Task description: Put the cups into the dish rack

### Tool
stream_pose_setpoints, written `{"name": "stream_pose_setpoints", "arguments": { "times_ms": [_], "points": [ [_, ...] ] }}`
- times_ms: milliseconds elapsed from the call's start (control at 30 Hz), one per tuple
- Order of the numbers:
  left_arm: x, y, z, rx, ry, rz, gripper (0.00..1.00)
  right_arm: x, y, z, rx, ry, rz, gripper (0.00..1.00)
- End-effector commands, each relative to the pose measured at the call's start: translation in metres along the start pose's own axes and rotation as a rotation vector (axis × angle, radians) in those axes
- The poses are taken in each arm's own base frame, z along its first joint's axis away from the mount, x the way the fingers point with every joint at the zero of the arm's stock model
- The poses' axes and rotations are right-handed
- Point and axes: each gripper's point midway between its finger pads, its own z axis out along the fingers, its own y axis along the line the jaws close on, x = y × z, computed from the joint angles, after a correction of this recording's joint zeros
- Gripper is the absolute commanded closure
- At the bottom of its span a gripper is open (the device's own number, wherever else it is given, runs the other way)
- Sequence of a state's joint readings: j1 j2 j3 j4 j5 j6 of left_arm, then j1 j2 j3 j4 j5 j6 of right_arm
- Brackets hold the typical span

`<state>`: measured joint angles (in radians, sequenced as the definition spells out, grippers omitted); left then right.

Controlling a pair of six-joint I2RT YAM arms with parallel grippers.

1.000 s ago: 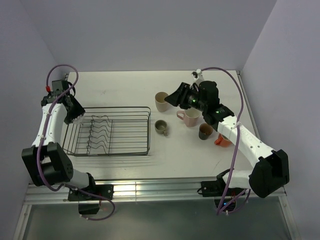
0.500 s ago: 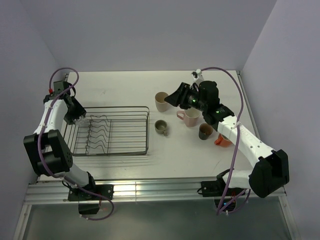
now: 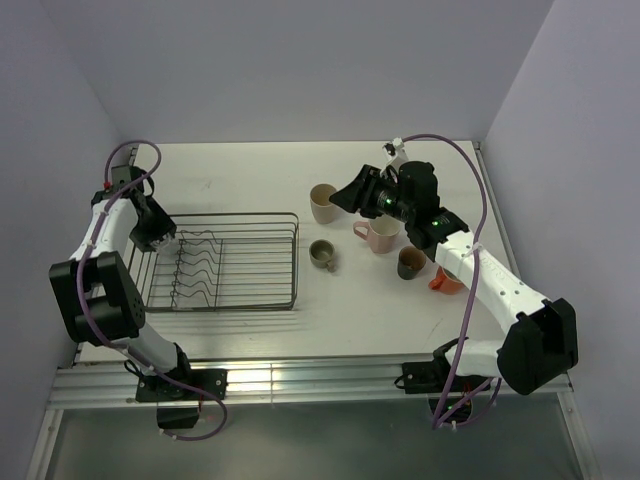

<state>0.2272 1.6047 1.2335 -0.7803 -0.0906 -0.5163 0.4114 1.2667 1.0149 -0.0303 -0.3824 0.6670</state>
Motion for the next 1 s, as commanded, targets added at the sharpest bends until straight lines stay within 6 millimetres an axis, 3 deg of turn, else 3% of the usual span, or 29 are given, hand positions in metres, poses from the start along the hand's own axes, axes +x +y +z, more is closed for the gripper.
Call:
{"name": "stream_pose_setpoints", "arguments": {
  "times_ms": [0,167,333,367,500,533,733,967],
  "points": [
    [-0.002,-0.004,0.005,0.023,-0.001,0.002,1.0,-0.016,0.009,0.0,-0.027,-0.038,-0.03,0.45],
    [0.001,-0.005,0.013,0.022,0.016,-0.006,0.99,-0.014,0.009,0.001,-0.03,-0.032,-0.027,0.45],
    [0.004,-0.002,0.019,0.004,0.025,-0.008,0.91,-0.014,0.008,0.002,-0.029,-0.031,-0.03,0.45],
    [0.004,-0.002,0.02,0.003,0.023,-0.008,0.83,-0.014,0.007,0.002,-0.026,-0.03,-0.029,0.45],
    [0.003,0.001,0.02,-0.009,0.016,-0.008,0.7,-0.012,0.008,0.003,-0.029,-0.023,-0.025,0.45],
    [0.002,0.001,0.02,-0.01,0.011,-0.01,0.59,-0.013,0.007,0.003,-0.028,-0.024,-0.025,0.45],
    [-0.001,0.001,0.017,-0.009,-0.006,-0.011,0.35,-0.013,0.007,0.003,-0.028,-0.026,-0.026,0.45],
    [-0.006,-0.001,0.01,0.006,-0.025,-0.01,0.26,-0.012,0.007,0.003,-0.03,-0.02,-0.023,0.45]
  ]
}}
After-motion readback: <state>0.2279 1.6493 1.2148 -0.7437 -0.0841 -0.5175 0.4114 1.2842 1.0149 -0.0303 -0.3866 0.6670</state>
